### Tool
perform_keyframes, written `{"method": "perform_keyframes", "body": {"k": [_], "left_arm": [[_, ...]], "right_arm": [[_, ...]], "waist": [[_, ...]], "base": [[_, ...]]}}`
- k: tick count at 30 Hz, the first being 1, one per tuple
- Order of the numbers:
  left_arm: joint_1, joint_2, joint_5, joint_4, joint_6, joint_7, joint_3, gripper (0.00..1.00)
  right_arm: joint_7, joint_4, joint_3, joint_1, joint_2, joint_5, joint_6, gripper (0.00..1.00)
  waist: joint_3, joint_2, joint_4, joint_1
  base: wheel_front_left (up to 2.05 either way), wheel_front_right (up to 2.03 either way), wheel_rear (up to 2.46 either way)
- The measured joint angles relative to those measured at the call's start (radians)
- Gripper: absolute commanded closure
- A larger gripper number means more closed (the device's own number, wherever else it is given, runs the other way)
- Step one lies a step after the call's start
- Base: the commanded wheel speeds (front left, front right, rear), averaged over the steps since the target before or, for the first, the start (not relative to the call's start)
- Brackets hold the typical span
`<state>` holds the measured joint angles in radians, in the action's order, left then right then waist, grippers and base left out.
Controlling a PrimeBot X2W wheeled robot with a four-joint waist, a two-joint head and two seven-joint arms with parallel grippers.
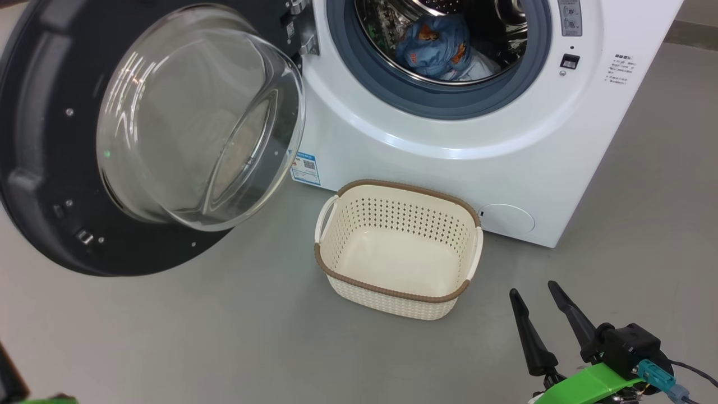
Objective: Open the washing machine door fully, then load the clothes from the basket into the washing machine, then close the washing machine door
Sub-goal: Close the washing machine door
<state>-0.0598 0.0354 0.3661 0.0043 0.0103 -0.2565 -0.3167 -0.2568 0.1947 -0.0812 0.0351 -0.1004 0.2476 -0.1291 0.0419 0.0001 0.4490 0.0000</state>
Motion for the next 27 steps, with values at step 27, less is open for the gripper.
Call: {"method": "perform_keyframes", "body": {"k": [27], "left_arm": [[0.451,0.218,0.638,0.412,-0.109,0.208,-0.375,1.0]], "right_arm": [[0.0,-0.006,-0.004,0.012,-0.028,0.0,0.0,0.0]], "waist": [[0.046,0.0,-0.054,0.0]], "base": [[0.0,0.0,0.0]]}}
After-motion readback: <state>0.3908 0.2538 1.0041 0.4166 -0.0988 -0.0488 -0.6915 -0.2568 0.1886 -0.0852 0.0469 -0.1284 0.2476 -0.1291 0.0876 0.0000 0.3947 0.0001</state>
